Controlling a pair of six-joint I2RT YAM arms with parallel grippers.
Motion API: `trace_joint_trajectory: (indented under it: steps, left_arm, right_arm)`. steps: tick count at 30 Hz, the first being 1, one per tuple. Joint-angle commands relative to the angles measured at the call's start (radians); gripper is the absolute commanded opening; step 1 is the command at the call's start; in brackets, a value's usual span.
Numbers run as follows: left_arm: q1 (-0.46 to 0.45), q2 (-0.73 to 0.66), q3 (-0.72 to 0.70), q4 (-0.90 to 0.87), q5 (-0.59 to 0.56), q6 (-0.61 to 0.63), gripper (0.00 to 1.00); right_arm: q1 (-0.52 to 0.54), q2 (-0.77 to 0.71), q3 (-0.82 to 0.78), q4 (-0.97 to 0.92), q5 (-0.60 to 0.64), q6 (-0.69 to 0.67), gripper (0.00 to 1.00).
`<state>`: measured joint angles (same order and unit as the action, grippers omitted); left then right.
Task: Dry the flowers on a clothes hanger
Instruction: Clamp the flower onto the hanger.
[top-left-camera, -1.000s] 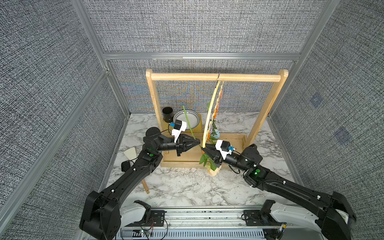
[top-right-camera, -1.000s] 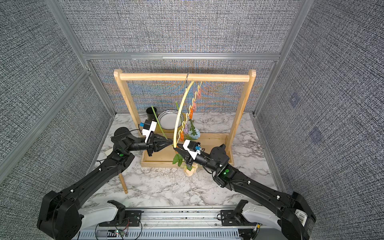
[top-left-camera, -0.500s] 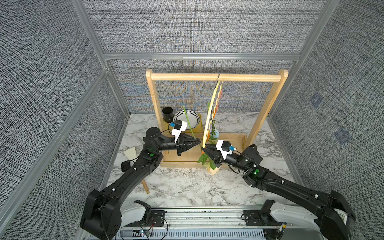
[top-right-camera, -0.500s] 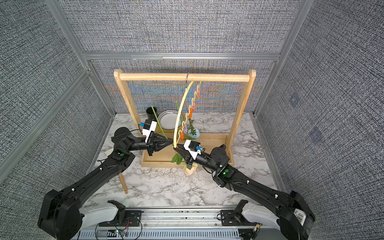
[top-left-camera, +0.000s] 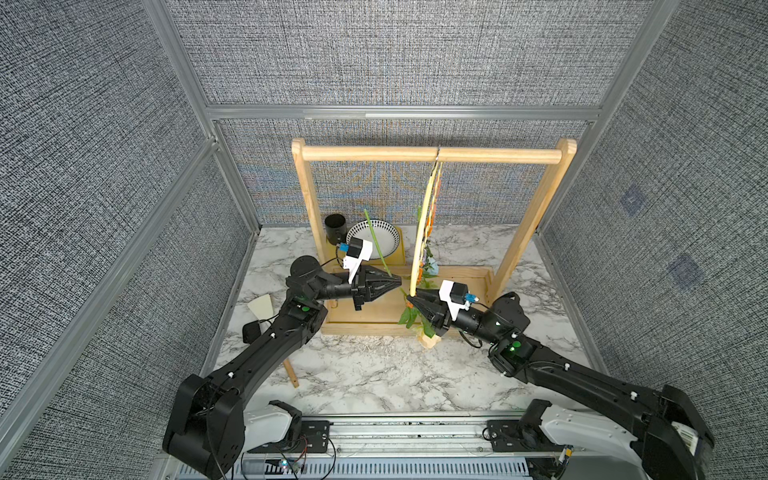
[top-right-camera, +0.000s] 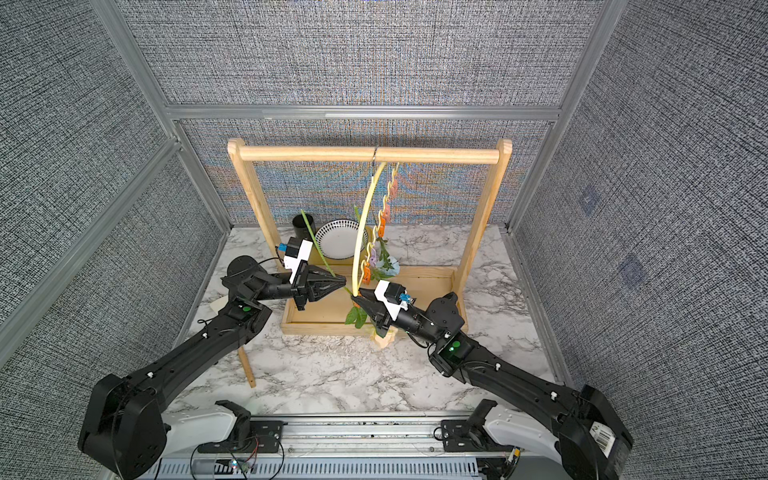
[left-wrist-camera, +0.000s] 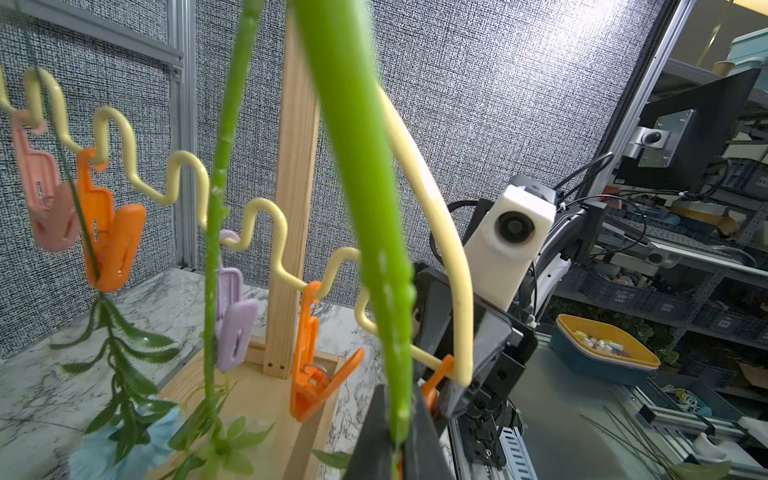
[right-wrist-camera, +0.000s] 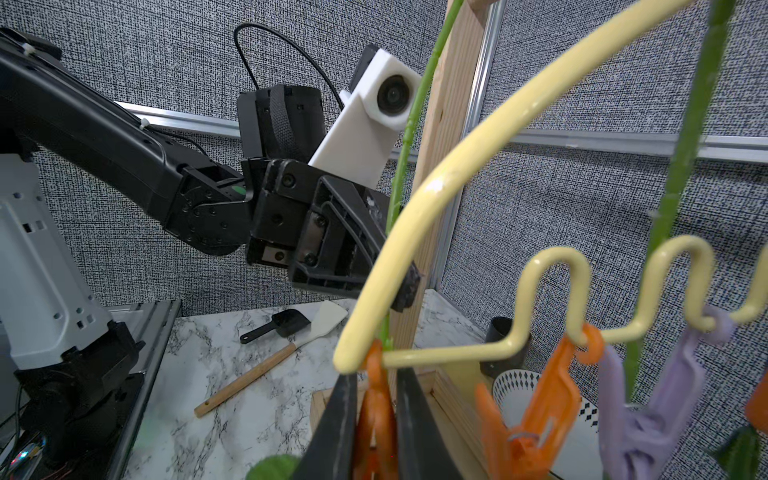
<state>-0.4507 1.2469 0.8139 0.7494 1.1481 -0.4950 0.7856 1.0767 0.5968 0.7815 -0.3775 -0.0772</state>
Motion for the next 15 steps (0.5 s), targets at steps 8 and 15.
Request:
trace_joint_trajectory:
  steps: [8, 15]
  left_arm:
    - [0.000, 0.003, 0.005, 0.011, 0.005, 0.003, 0.02]
    - [-0.001, -0.013, 0.046, -0.212, -0.018, 0.128, 0.19]
  right_arm:
    - [-0.004, -0.015, -0.014, 0.027, 0.004, 0.017, 0.36]
    - [-0.008, -0.033, -0.011, -0.008, 0.003, 0.015, 0.44]
